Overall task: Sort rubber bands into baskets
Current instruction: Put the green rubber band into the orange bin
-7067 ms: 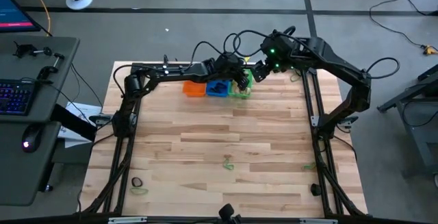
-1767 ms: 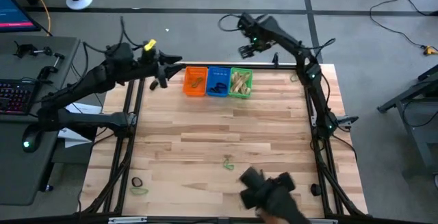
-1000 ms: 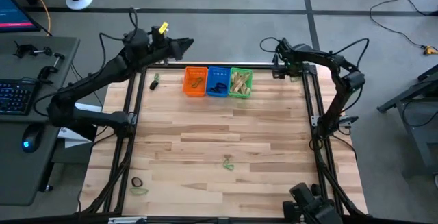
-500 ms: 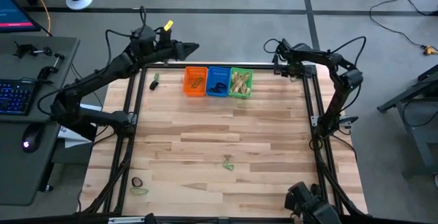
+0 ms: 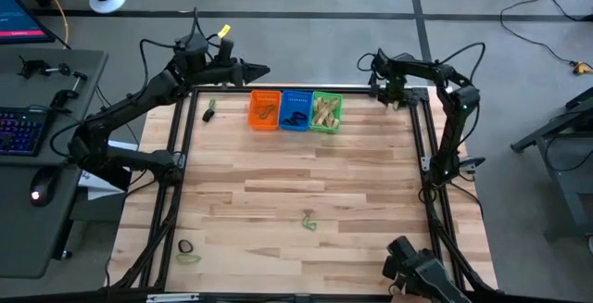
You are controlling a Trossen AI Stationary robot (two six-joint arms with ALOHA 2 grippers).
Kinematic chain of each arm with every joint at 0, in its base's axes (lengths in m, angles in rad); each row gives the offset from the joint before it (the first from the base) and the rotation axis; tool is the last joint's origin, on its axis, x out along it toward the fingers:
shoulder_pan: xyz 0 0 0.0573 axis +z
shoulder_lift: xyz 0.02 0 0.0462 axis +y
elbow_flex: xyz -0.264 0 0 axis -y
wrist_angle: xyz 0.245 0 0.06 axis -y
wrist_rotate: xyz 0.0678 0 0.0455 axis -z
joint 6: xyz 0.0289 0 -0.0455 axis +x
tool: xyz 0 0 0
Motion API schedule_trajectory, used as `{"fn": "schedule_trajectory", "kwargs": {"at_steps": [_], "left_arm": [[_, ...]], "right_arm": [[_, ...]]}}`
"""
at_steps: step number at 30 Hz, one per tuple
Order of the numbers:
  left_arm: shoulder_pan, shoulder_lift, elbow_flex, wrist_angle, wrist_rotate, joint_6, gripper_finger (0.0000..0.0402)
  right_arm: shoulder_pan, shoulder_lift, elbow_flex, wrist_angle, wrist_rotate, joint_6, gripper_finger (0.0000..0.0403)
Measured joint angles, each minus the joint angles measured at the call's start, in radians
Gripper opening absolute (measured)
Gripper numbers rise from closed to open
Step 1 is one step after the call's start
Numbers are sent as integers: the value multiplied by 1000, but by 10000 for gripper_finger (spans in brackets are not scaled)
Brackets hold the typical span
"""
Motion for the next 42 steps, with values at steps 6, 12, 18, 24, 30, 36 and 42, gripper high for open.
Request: {"fn": "schedule_trajectory", "kwargs": {"at_steps": [6,12,18,24,30,36,42], "left_arm": [[0,-1,0,-13,20,-2,214],[0,-1,0,-23,20,-6,214],[0,-1,0,-23,20,-12,214],[0,-1,0,-23,20,-13,214],[0,-1,0,-22,19,-22,214],[0,-1,0,-22,19,-29,214],[0,-1,0,-16,19,-29,214]], "right_arm": [[0,104,89,-113,-6,-32,180],[-4,147,134,-137,-66,-174,180],[-39,148,140,-121,-185,-306,180],[-71,154,135,-126,-375,-418,180],[-63,154,134,-113,-378,-411,180],[-32,154,135,-134,-369,-530,180],[14,142,166,-206,-367,-632,180]]}}
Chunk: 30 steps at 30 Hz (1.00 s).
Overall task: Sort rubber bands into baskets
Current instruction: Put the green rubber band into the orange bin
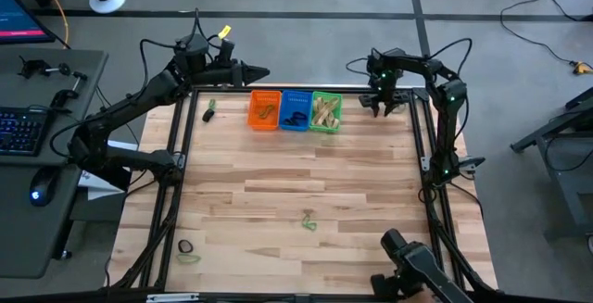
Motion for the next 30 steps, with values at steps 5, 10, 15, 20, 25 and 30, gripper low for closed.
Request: {"fn": "schedule_trajectory", "kwargs": {"at_steps": [5,10,15,20,25,30], "left_arm": [[0,0,0,3,-3,10,214],[0,0,0,2,-4,10,214],[0,0,0,2,-4,3,214],[0,0,0,1,-4,4,214],[0,0,0,1,-4,10,214],[-3,0,0,1,-4,10,214]], "right_arm": [[-10,-61,65,25,204,109,180],[-43,-52,48,39,238,203,180],[-52,-57,-50,62,245,245,180],[-33,-60,-75,82,252,272,170],[-27,-59,-77,114,112,204,158],[-22,-57,-79,115,22,159,156]]}}
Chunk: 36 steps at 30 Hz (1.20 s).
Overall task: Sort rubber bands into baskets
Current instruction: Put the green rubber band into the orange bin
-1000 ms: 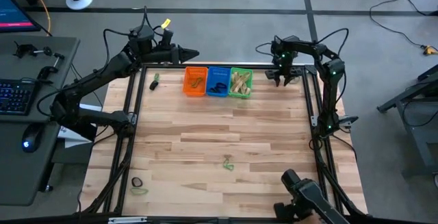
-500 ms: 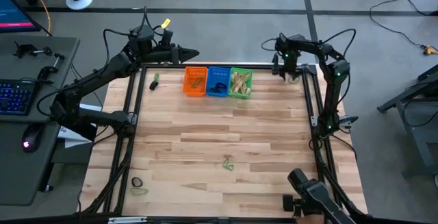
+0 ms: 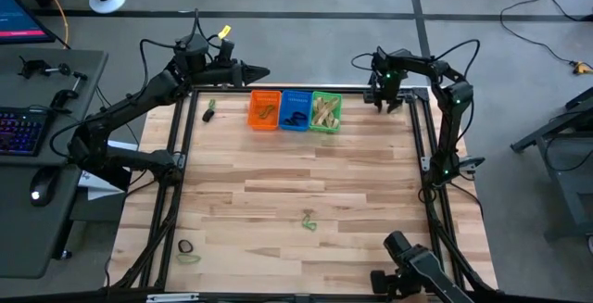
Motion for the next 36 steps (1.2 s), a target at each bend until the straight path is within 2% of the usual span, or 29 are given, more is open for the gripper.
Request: {"fn": "schedule_trajectory", "kwargs": {"at_steps": [5,7,9,11,16,18,26,30,36], "left_arm": [[-1,0,0,-1,0,0,214],[-1,0,0,-1,0,0,214],[-1,0,0,-1,0,0,214],[-1,0,0,0,0,0,214],[-1,0,0,0,0,0,214],[-1,0,0,0,0,1,214],[-1,0,0,-1,0,7,214],[-1,0,0,-1,1,8,214],[-1,0,0,-2,1,12,214]], "right_arm": [[11,4,-3,6,-208,-97,155],[18,5,-2,7,-263,-134,155],[27,1,8,-4,-273,-153,155],[37,-16,19,-4,-219,-143,155],[33,-55,35,-7,114,26,155],[33,-58,33,-9,174,67,155],[30,-26,-50,20,209,155,155],[38,-24,-56,24,225,150,155],[33,-22,-57,25,138,51,155]]}}
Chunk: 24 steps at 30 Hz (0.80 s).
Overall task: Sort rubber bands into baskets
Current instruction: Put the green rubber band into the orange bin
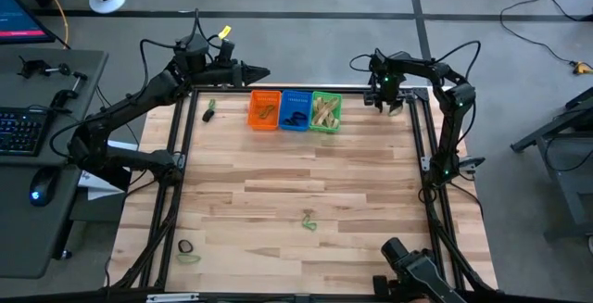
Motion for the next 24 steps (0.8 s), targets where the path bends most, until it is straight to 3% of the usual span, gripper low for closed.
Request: {"fn": "schedule_trajectory", "kwargs": {"at_steps": [4,11,17,21,24], "left_arm": [[0,0,0,0,0,0,214],[0,0,0,0,0,-1,214],[0,0,0,1,0,7,214],[0,0,0,0,0,7,214],[0,0,0,-5,0,6,214]], "right_arm": [[3,1,-1,-6,-41,-48,155],[28,7,12,-2,-286,-135,155],[80,12,82,-38,-380,-217,155],[113,6,144,-116,-353,-236,155],[118,-18,176,-157,-240,-220,155]]}}
